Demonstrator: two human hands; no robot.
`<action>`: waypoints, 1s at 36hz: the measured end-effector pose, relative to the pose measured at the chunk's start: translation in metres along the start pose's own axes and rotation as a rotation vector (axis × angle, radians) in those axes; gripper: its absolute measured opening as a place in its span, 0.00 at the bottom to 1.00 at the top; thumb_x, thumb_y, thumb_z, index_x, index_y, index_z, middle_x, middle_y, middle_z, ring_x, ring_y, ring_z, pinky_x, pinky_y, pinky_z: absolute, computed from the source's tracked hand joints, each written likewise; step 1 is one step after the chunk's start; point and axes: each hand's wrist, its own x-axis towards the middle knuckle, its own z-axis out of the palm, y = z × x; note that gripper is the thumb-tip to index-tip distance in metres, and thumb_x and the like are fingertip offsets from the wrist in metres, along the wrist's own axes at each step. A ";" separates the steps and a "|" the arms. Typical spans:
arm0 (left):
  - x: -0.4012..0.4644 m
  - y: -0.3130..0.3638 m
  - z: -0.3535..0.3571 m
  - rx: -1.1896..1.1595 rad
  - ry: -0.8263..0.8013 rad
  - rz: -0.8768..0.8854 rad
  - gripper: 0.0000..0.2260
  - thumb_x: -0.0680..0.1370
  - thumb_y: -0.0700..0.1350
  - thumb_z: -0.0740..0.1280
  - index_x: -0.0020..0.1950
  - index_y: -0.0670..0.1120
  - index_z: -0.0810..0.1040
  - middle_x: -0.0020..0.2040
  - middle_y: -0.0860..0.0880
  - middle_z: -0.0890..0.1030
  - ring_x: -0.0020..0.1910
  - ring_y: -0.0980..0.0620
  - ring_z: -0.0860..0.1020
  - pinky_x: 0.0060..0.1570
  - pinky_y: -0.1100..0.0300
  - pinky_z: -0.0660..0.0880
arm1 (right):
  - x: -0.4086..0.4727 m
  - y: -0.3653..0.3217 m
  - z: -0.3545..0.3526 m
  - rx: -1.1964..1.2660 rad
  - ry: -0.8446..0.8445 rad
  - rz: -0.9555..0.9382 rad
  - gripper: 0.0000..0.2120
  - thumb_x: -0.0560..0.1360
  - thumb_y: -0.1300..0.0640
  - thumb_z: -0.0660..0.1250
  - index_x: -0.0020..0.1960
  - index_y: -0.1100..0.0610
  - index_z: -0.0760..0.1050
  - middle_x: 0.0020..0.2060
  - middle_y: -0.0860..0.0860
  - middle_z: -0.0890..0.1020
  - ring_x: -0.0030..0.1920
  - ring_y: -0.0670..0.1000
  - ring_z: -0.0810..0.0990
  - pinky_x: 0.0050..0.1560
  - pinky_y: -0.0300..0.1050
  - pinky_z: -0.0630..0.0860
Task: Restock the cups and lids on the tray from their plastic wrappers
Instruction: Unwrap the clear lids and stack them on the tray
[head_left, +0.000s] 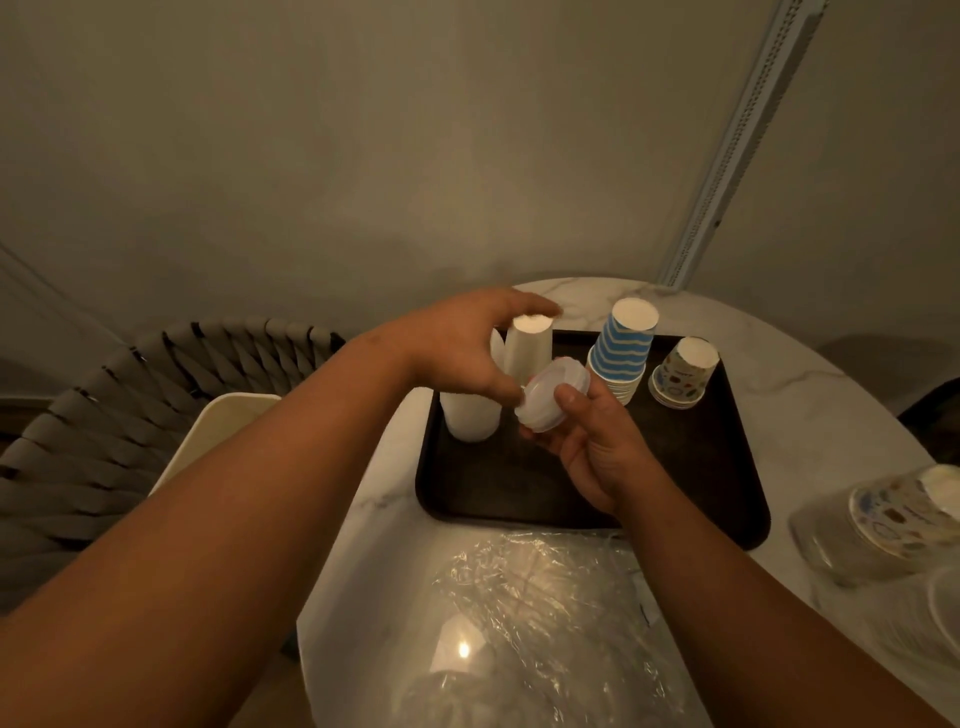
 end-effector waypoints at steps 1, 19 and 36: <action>-0.001 0.004 0.004 -0.012 -0.049 0.009 0.42 0.66 0.48 0.80 0.76 0.59 0.63 0.73 0.57 0.67 0.67 0.55 0.70 0.65 0.57 0.71 | 0.000 -0.002 0.001 -0.005 -0.022 -0.002 0.44 0.51 0.42 0.84 0.63 0.52 0.73 0.55 0.55 0.83 0.55 0.54 0.83 0.46 0.50 0.81; -0.001 0.009 0.019 -0.073 -0.042 0.057 0.36 0.65 0.49 0.80 0.70 0.57 0.69 0.64 0.55 0.74 0.57 0.56 0.76 0.55 0.57 0.79 | -0.006 -0.011 0.016 0.055 -0.121 -0.023 0.38 0.58 0.39 0.81 0.64 0.50 0.74 0.62 0.52 0.81 0.64 0.55 0.79 0.52 0.52 0.81; -0.004 0.001 -0.021 -0.063 0.154 -0.042 0.32 0.68 0.47 0.78 0.69 0.53 0.70 0.58 0.54 0.73 0.54 0.53 0.76 0.49 0.63 0.76 | 0.012 -0.007 0.013 0.165 0.015 0.054 0.52 0.45 0.38 0.85 0.63 0.57 0.72 0.55 0.59 0.81 0.49 0.59 0.85 0.41 0.48 0.82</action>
